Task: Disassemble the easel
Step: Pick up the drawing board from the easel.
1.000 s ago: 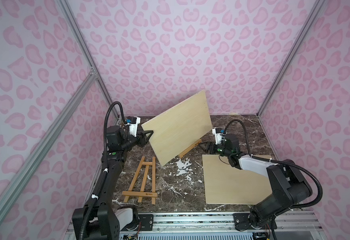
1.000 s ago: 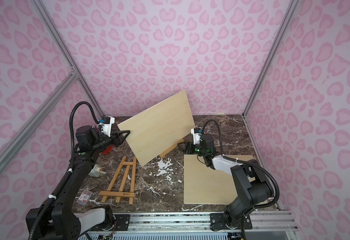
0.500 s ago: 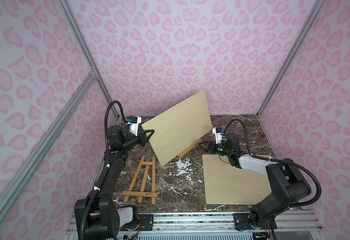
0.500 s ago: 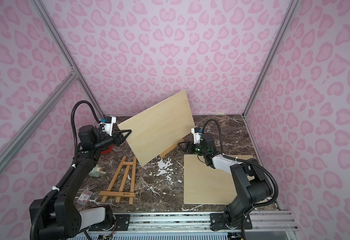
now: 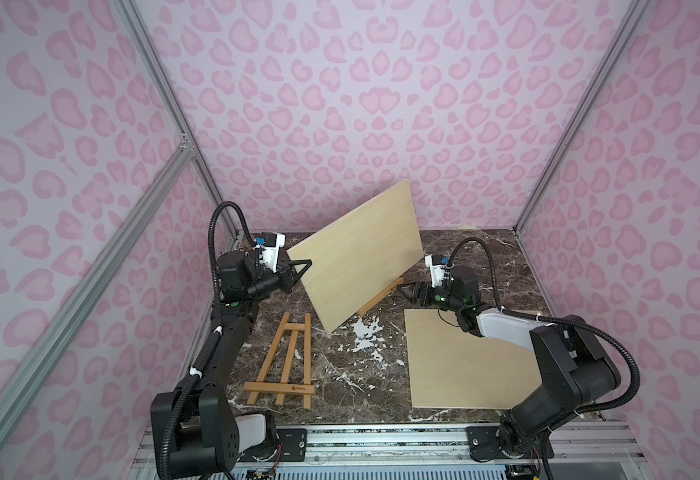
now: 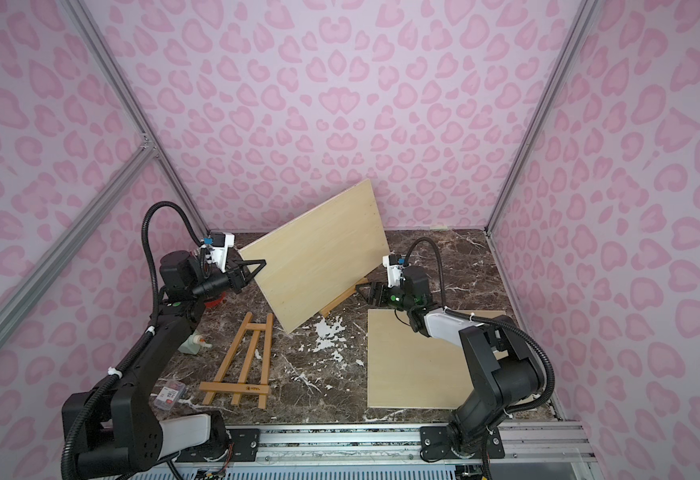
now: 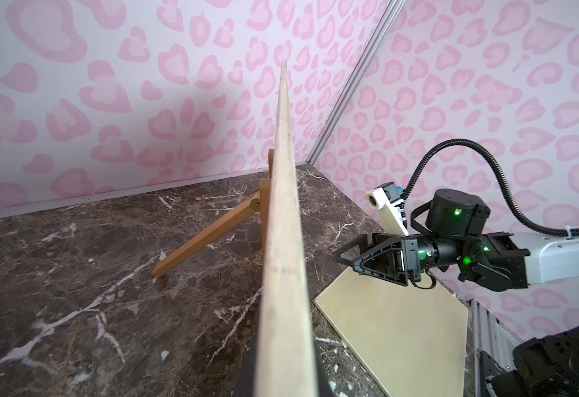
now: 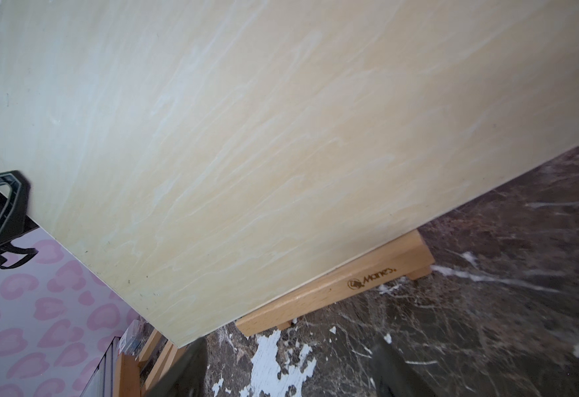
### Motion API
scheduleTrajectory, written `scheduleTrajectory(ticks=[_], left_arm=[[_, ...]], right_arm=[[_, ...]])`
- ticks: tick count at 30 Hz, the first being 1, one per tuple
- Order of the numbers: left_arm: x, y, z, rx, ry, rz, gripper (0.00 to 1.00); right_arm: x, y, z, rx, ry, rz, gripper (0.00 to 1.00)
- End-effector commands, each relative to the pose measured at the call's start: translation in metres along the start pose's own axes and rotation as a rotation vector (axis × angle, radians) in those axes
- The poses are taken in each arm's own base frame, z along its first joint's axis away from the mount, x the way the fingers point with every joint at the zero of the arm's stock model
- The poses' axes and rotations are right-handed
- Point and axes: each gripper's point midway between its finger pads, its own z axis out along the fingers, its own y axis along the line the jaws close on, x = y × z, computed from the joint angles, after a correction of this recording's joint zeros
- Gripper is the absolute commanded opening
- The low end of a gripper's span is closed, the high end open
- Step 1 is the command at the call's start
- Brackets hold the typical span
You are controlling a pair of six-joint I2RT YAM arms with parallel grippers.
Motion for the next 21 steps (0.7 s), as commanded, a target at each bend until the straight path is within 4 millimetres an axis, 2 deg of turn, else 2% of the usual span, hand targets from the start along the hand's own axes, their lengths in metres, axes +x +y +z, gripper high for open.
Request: scheduleTrajectory(ticks=[1,7,10,13,17,21], left_arm=[[-0.008,-0.003,0.001,0.009,-0.027,0.056,0.02],[-0.011,-0.017,0.001,0.067,-0.024,0.061,0.02],[-0.016,-0.027,0.0,0.085,-0.037,0.071,0.02],[-0.019,-0.034,-0.001,0.099,-0.046,0.077,0.02],[-0.024,-0.041,-0.001,0.115,-0.057,0.08,0.02],[-0.028,-0.045,-0.001,0.13,-0.073,0.074,0.02]], right_arm=[[-0.006,0.003,0.002,-0.019,-0.02,-0.012,0.76],[-0.021,-0.013,0.001,-0.008,-0.074,0.029,0.8],[-0.035,-0.029,0.002,-0.002,-0.118,0.071,0.92],[-0.044,-0.049,0.005,0.002,-0.156,0.118,0.97],[-0.052,-0.073,0.014,-0.022,-0.211,0.189,0.99],[-0.057,-0.086,0.027,-0.041,-0.259,0.226,0.99]])
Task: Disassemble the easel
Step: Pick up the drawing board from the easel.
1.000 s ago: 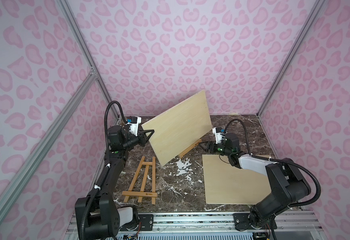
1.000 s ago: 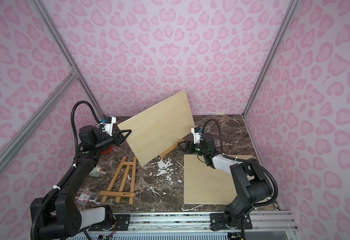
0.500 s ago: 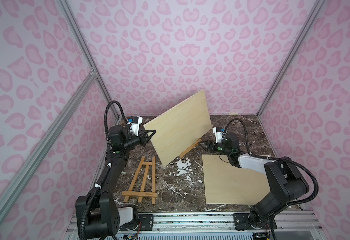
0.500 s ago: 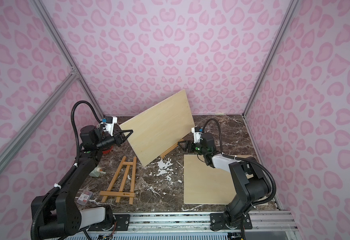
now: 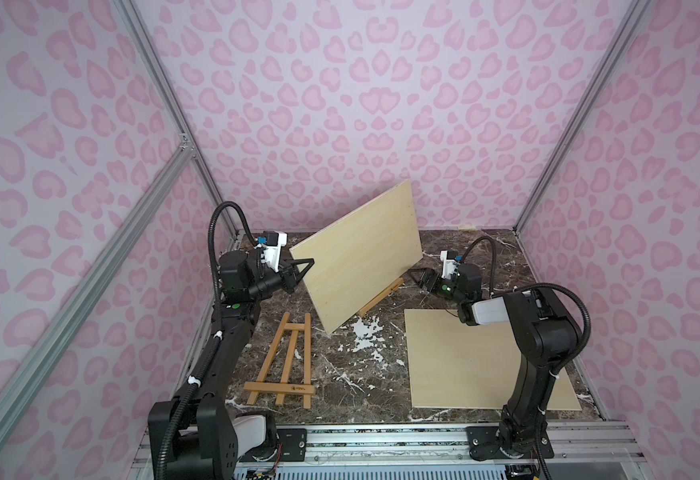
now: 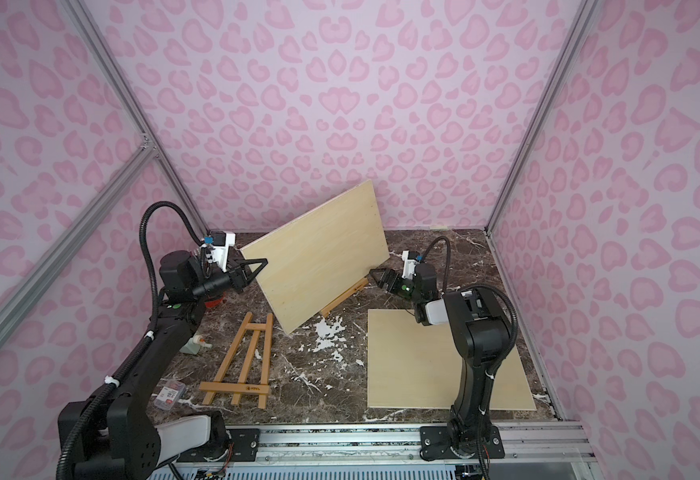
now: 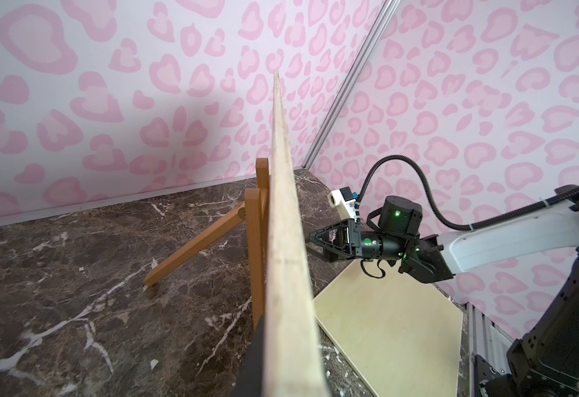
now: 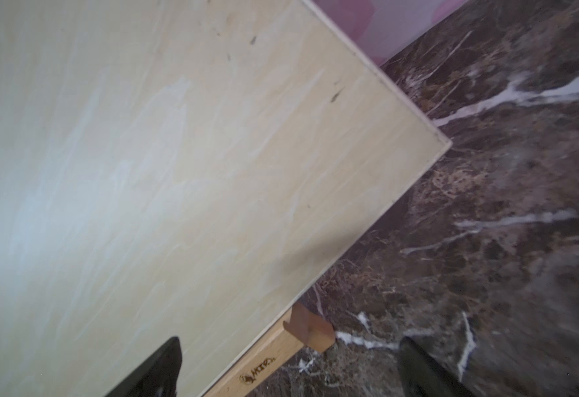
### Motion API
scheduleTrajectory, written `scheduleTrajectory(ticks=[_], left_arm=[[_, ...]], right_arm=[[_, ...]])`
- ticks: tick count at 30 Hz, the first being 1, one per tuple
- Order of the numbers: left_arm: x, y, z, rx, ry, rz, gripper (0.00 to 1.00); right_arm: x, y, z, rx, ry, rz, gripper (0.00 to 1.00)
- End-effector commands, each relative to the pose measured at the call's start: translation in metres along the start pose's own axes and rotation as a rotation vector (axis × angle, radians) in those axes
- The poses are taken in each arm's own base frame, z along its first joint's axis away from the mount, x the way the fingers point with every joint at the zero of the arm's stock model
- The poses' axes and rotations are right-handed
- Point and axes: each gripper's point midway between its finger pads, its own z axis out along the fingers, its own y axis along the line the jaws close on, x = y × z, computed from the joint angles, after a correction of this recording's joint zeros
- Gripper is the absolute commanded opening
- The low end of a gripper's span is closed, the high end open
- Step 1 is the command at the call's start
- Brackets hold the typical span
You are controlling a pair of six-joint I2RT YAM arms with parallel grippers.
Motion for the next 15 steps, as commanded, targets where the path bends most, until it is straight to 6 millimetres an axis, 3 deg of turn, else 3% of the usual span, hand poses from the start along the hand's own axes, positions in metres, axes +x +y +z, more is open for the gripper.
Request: scheduleTrajectory(ticks=[1,15], left_arm=[[-0.021,-0.026,-0.002,0.112,-0.059,0.072,0.02],[-0.031,-0.036,-0.004,0.145,-0.071,0.062,0.02]], right_arm=[[-0.019,0.014,0.009,-0.092,-0.092,0.002,0.99],[-0.03,0.004,0.037,-0.18,-0.199,0.098,0.99]])
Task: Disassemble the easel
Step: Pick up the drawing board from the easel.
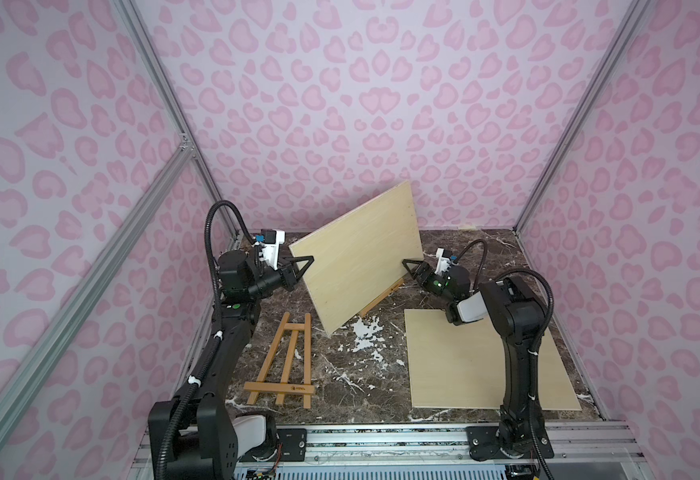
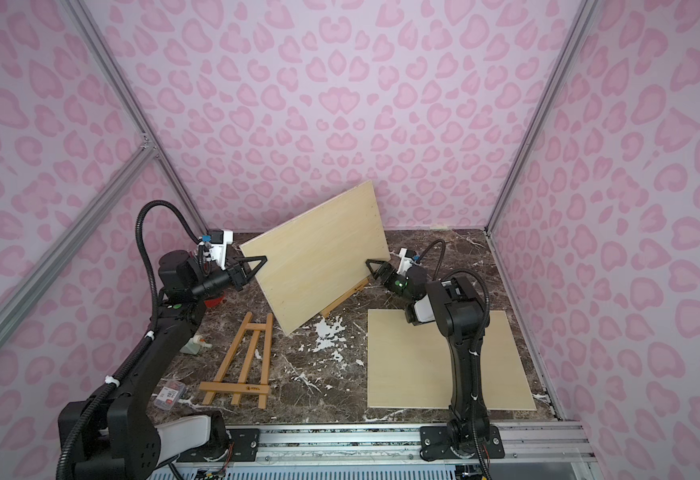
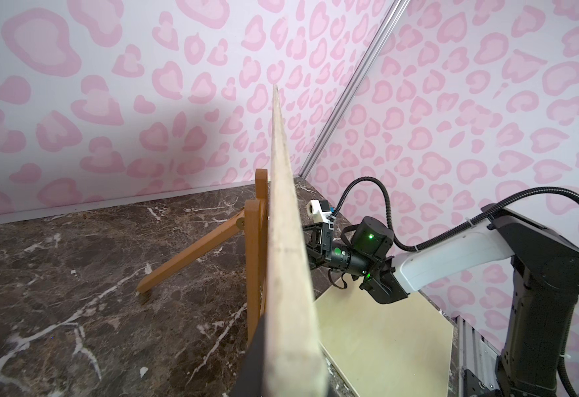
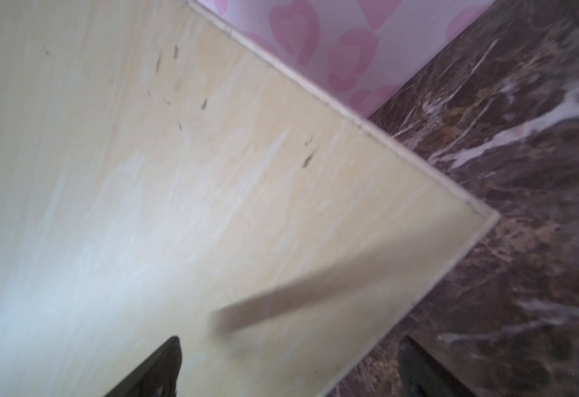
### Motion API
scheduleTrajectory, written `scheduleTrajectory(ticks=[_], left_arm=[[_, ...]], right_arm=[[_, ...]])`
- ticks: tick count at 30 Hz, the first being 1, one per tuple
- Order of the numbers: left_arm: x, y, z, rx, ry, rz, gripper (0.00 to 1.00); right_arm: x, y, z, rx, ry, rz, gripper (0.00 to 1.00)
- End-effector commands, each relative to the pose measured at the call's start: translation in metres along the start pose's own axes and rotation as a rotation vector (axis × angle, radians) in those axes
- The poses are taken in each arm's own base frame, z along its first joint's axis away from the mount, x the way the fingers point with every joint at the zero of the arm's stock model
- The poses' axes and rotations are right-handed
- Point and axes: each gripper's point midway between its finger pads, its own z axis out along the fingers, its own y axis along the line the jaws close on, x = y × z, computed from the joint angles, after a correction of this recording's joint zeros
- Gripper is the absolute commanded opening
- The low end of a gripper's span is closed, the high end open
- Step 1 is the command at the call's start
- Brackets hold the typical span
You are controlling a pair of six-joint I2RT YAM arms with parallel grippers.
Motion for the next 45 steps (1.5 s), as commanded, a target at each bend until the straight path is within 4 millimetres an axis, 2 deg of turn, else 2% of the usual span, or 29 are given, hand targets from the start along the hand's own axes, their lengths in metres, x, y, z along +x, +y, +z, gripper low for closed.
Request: scheduleTrajectory(ticks=[1,6,7,8,13,18,19,22,27,32,39,45], left_arm=[[-0.021,-0.035,-0.003,0.144,-0.041,0.094,0.02],[-0.02,-0.034,-0.003,0.148,-0.04,0.081,0.02],[-0.02,-0.035,-0.003,0.15,-0.041,0.08,0.02],[-0.02,-0.034,-0.003,0.15,-0.041,0.077,0.02],[-0.022,-0.037,-0.003,0.156,-0.04,0.079,0.02],[-0.026,-0.041,-0.005,0.153,-0.041,0.102,0.02],[-0.026,-0.041,-0.004,0.152,-0.039,0.102,0.02],[-0.03,-0.046,-0.005,0.16,-0.043,0.107,0.02],[-0.028,-0.058,-0.004,0.187,-0.04,0.104,0.02],[-0.015,-0.069,0.0,0.206,-0.023,0.087,0.02],[0.005,-0.083,0.002,0.23,0.005,0.062,0.02],[0.027,-0.097,0.002,0.251,0.047,0.032,0.02]], right_arm=[[-0.013,0.012,0.001,-0.065,-0.071,-0.007,0.98],[-0.022,0.023,0.004,-0.13,-0.111,0.014,0.99],[-0.018,0.014,0.006,-0.122,-0.108,0.026,0.99],[-0.018,0.015,0.007,-0.131,-0.112,0.031,0.99],[-0.024,0.027,0.006,-0.189,-0.137,0.029,0.97],[-0.033,0.047,-0.003,-0.234,-0.172,-0.003,0.95],[-0.04,0.06,-0.006,-0.253,-0.185,-0.017,0.94],[-0.048,0.078,-0.015,-0.287,-0.207,-0.031,0.93],[-0.058,0.1,-0.044,-0.299,-0.252,-0.05,0.93],[-0.057,0.109,-0.087,-0.289,-0.296,-0.046,0.93],[-0.034,0.11,-0.147,-0.236,-0.327,-0.033,0.93],[-0.002,0.106,-0.192,-0.162,-0.32,-0.021,0.92]])
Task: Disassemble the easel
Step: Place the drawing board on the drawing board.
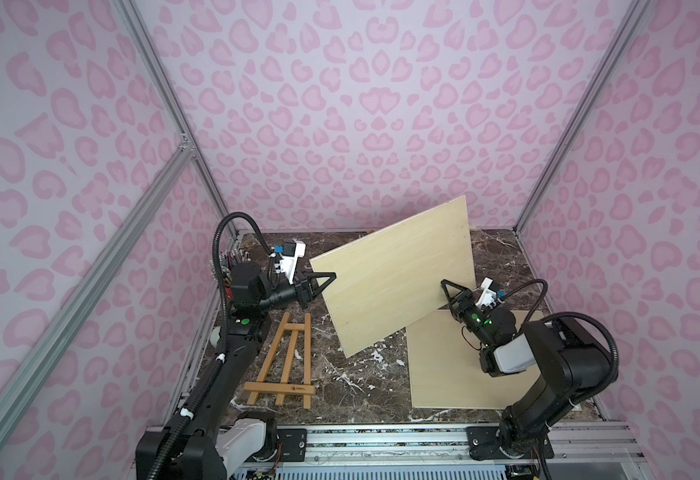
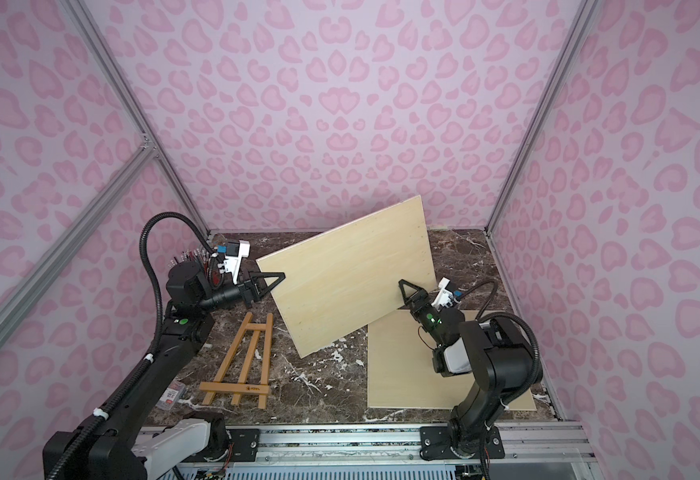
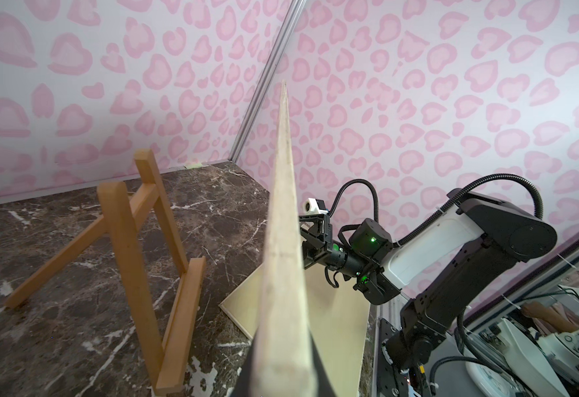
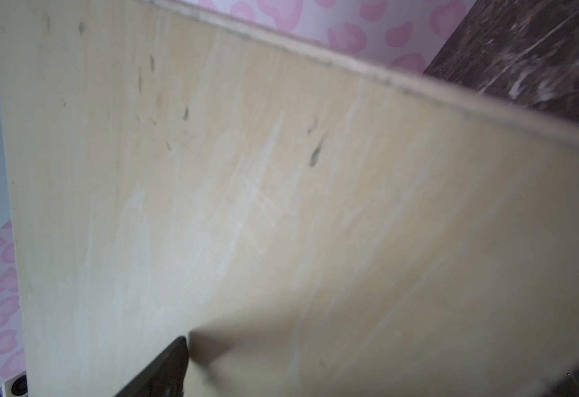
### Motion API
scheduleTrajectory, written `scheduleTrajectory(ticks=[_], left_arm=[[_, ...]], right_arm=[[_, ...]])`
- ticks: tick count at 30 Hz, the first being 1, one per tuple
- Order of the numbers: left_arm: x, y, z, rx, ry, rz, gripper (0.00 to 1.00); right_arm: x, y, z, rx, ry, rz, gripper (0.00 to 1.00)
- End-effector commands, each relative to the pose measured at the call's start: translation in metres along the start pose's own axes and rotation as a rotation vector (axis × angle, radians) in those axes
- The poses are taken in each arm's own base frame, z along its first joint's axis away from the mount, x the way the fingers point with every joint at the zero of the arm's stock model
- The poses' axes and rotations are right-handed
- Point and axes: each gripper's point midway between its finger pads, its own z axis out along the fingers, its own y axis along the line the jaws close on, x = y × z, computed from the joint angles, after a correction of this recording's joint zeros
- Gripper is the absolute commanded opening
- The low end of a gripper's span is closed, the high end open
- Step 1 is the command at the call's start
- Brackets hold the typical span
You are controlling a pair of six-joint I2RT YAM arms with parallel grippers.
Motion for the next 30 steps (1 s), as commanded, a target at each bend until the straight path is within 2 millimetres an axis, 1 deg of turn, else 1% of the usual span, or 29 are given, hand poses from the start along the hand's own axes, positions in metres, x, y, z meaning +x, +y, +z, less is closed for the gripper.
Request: scheduleTrajectory(ticks=[1,5,8,12,15,17,21,26,30], left_arm=[[0.002,-0.01,0.001,0.018,-0.011,0.04,0.02],[0.022,-0.02,0.006,0.03,0.02,0.013,0.02],[0.033,-0.024,0.006,0.025,0.023,-0.003,0.02],[0.045,-0.029,0.006,0.026,0.027,-0.027,0.02],[0.057,-0.032,0.008,0.039,0.046,-0.048,0.02],[0.064,-0.033,0.011,0.045,0.063,-0.062,0.02],[0.076,-0.033,0.014,0.047,0.083,-0.085,0.02],[0.083,-0.032,0.018,0.044,0.096,-0.108,0.02],[0.089,-0.029,0.023,0.047,0.119,-0.131,0.02]], right_arm=[[-0.005,0.049,-0.024,-0.173,-0.054,-0.129,0.92],[0.009,0.04,-0.047,-0.12,-0.031,-0.126,0.92],[0.017,0.03,-0.061,-0.057,-0.018,-0.136,0.93],[0.02,0.01,-0.071,0.073,-0.012,-0.158,0.94],[0.018,0.0,-0.08,0.146,-0.027,-0.189,0.96],[0.021,-0.004,-0.084,0.162,-0.022,-0.185,0.96],[0.033,-0.016,-0.089,0.194,0.03,-0.162,0.96],[0.04,-0.029,-0.094,0.259,0.056,-0.144,0.96],[0.05,-0.041,-0.098,0.309,0.099,-0.132,0.96]])
